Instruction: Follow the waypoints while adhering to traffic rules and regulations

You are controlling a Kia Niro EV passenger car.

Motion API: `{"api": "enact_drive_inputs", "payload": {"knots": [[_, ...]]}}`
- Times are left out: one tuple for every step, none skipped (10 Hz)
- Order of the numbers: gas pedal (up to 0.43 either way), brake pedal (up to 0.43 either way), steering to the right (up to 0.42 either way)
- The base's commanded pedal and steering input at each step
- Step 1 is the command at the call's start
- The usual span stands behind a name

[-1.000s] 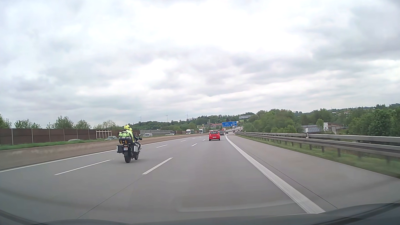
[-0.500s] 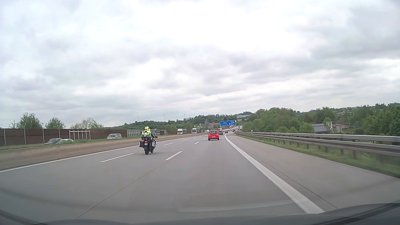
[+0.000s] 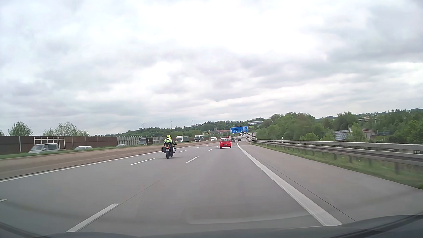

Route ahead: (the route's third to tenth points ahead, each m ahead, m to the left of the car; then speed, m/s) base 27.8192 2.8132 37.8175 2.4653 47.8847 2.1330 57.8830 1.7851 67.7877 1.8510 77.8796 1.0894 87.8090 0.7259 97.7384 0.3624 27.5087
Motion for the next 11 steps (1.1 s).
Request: {"api": "enact_drive_inputs", "payload": {"knots": [[0.177,0.0,0.002],[0.177,0.0,0.002],[0.177,0.0,0.002],[0.177,0.0,0.002],[0.177,0.0,0.001],[0.177,0.0,0.001],[0.177,0.0,0.001],[0.177,0.0,0.001],[0.177,0.0,0.001],[0.189,0.0,0.001],[0.189,0.0,0.001]]}}
